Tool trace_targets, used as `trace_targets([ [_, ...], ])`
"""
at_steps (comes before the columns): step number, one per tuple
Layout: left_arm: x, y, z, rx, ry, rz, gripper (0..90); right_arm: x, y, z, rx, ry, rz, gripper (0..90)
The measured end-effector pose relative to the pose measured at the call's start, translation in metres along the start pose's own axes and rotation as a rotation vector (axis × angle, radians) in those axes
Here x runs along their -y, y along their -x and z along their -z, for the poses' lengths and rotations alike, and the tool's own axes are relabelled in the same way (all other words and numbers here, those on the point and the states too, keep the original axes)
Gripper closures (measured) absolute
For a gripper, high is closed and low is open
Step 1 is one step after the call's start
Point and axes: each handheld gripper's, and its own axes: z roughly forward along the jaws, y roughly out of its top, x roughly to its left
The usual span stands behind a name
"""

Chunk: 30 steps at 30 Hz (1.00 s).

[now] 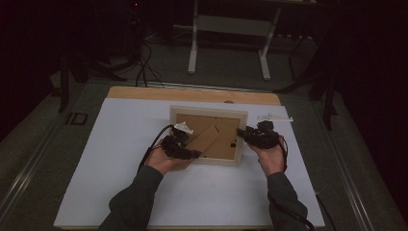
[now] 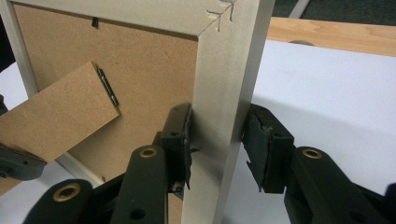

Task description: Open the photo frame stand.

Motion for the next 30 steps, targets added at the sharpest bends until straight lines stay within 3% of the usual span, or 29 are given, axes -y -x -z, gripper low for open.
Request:
trace_targets([
  [11, -0.004, 0.003, 0.000, -0.044, 0.018, -0.031, 71.9, 0.003, -0.005, 0.005, 0.034, 0.053, 0.010, 62.3],
  [21, -0.006, 0.003, 0.000, -0.079, 0.027, -0.038, 74.0, 0.002, -0.013, 0.009, 0.070, 0.082, 0.057, 62.5],
  [30, -0.006, 0.005, -0.005, -0.142, 0.015, -0.058, 74.4, 0.004, -0.022, 0.010, 0.098, 0.107, 0.124, 62.6],
])
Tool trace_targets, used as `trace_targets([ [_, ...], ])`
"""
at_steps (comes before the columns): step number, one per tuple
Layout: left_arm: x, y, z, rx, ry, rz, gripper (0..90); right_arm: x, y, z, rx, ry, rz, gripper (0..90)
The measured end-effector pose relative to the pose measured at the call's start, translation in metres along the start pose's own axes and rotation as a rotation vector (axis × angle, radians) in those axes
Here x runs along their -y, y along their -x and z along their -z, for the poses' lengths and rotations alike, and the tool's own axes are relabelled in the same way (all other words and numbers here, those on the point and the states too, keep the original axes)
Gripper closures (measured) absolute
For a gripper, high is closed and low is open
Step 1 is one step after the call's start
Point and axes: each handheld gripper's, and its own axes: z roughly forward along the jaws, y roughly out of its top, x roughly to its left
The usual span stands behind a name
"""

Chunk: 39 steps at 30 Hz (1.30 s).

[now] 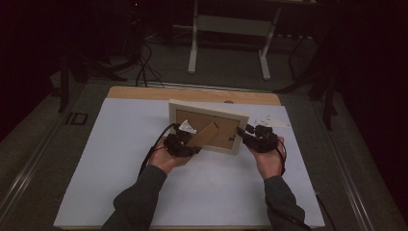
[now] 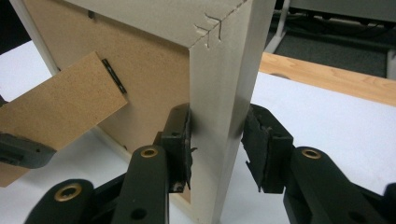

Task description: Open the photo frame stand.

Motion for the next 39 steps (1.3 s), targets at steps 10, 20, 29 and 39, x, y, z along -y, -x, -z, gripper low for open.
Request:
trace_targets([
  [10, 0.001, 0.001, 0.000, -0.016, 0.012, 0.003, 74.8, 0.006, -0.009, 0.004, 0.022, 0.021, 0.012, 62.6],
  [20, 0.008, 0.013, 0.002, -0.029, 0.026, -0.022, 75.0, 0.011, -0.013, 0.011, 0.005, 0.028, 0.027, 62.1],
  [29, 0.016, 0.022, 0.003, -0.027, 0.024, -0.039, 75.7, 0.018, -0.015, 0.016, -0.035, 0.045, 0.022, 60.5],
  [39, 0.024, 0.027, 0.001, -0.020, 0.014, -0.042, 76.5, 0.025, -0.018, 0.019, -0.073, 0.043, 0.028, 57.0],
])
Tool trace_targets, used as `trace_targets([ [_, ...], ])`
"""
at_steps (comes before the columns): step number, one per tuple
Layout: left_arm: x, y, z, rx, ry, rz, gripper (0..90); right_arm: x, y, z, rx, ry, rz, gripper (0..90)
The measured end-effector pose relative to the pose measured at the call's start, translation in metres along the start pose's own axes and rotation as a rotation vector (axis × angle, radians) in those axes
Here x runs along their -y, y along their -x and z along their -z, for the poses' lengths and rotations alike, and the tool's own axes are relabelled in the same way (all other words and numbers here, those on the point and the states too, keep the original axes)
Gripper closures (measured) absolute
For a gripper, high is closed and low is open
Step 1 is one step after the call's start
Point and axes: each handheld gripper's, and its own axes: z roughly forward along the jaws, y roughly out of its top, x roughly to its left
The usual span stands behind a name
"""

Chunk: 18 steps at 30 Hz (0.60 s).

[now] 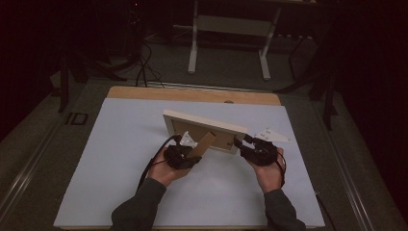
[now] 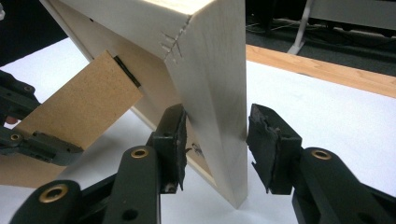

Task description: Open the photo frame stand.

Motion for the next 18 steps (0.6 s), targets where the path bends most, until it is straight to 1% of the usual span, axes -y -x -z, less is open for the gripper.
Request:
trace_targets([
  [4, 0.003, 0.003, 0.001, 0.007, 0.002, -0.003, 76.5, 0.001, -0.002, 0.002, 0.000, -0.002, 0.008, 57.3],
  [5, 0.006, 0.005, 0.001, 0.013, 0.003, -0.007, 76.4, 0.003, -0.004, 0.004, 0.007, -0.006, 0.014, 57.8],
  [8, 0.009, 0.007, 0.001, 0.018, 0.002, -0.007, 76.0, 0.004, -0.007, 0.005, 0.016, -0.007, 0.020, 58.0],
  [12, 0.012, 0.008, 0.002, 0.027, 0.008, 0.001, 76.0, 0.005, -0.010, 0.006, 0.020, -0.007, 0.027, 57.9],
  [18, 0.018, 0.010, 0.001, 0.039, -0.009, 0.005, 75.5, 0.008, -0.012, 0.008, 0.019, -0.005, 0.031, 57.8],
])
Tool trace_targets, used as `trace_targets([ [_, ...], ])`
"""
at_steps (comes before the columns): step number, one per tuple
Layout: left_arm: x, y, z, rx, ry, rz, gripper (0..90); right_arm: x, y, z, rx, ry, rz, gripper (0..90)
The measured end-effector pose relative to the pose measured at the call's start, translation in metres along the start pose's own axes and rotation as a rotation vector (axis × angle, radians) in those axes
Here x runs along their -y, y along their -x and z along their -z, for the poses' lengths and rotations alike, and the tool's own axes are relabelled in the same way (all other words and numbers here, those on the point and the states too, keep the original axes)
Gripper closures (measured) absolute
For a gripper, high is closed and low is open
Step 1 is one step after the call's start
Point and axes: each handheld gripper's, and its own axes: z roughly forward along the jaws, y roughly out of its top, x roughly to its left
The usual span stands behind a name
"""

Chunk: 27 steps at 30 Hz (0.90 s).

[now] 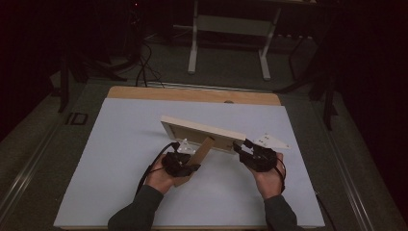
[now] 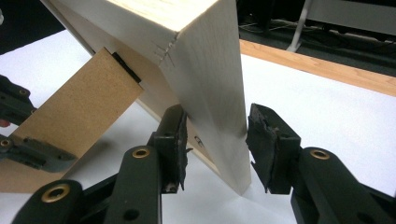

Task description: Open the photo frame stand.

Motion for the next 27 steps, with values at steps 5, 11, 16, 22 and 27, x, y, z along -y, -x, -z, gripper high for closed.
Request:
trace_targets([
  [5, 0.0035, 0.0008, -0.0001, 0.003, -0.004, 0.001, 75.5, 0.0017, -0.0018, 0.0014, 0.001, 0.000, 0.005, 57.7],
  [11, 0.0065, 0.0026, -0.0011, 0.000, -0.003, 0.000, 74.7, 0.0042, -0.0036, 0.0032, -0.005, 0.002, 0.005, 57.4],
  [16, 0.0077, 0.0035, -0.0009, -0.004, 0.000, -0.006, 74.1, 0.0056, -0.0034, 0.0038, -0.010, 0.006, 0.001, 57.5],
  [22, 0.0079, 0.0052, -0.0015, -0.007, 0.000, -0.014, 71.0, 0.0061, -0.0030, 0.0042, -0.014, 0.007, 0.000, 57.6],
  [27, 0.0092, 0.0082, -0.0033, -0.017, -0.006, -0.023, 63.6, 0.0062, -0.0024, 0.0045, -0.019, 0.006, -0.009, 57.4],
])
